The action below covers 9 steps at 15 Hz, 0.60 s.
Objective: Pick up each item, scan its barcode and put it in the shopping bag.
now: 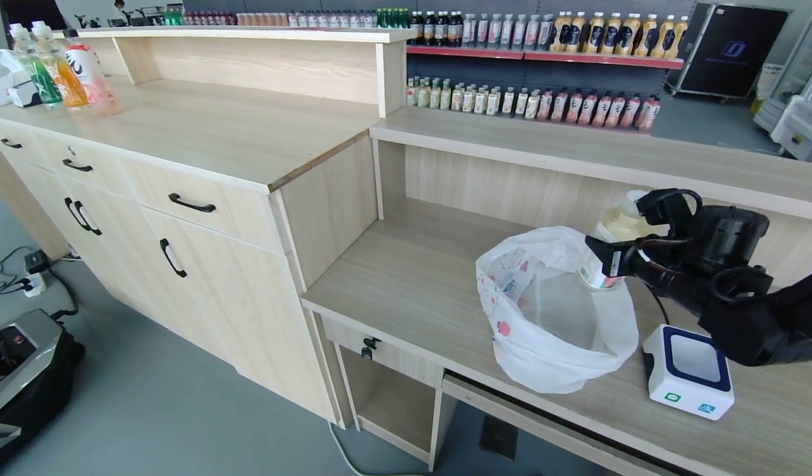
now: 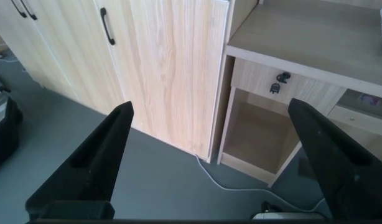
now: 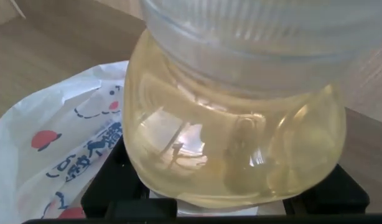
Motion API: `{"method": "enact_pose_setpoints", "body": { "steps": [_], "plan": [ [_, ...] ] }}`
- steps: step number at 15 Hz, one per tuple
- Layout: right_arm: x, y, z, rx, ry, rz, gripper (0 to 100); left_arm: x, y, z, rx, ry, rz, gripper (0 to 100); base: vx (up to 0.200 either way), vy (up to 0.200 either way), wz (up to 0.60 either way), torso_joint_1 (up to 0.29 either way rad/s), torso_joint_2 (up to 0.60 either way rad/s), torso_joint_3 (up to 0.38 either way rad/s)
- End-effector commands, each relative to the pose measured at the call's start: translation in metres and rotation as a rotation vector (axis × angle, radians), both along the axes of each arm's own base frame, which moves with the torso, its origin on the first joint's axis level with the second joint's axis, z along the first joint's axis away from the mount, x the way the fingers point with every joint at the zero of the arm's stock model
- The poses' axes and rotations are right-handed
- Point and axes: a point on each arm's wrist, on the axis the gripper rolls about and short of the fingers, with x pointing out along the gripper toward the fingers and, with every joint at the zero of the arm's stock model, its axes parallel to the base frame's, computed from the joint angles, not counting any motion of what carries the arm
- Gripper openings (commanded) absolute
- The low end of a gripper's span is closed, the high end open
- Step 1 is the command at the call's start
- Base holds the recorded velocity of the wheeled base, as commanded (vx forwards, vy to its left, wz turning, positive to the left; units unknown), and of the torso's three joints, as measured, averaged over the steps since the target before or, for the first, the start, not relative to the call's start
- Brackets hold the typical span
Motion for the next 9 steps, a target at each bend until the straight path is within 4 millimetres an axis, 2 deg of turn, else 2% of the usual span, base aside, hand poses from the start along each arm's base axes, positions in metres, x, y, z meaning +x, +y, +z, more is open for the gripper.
{"method": "enact_pose_setpoints", "body": {
  "steps": [1,4,9],
  "plan": [
    [0.012,0.005,-0.027,-0.005,0.069,0.014,0,0.0,0.0,0.0,0.0,-0.002,0.001,100,0.0,0.0,0.0,0.0,0.0,0.0],
    [0.02,0.01,-0.051,-0.015,0.125,0.026,0,0.0,0.0,0.0,0.0,0.0,0.001,100,0.0,0.0,0.0,0.0,0.0,0.0],
    [0.034,0.017,-0.068,-0.011,0.144,0.042,0,0.0,0.0,0.0,0.0,0.0,0.001,100,0.0,0.0,0.0,0.0,0.0,0.0]
  ]
}}
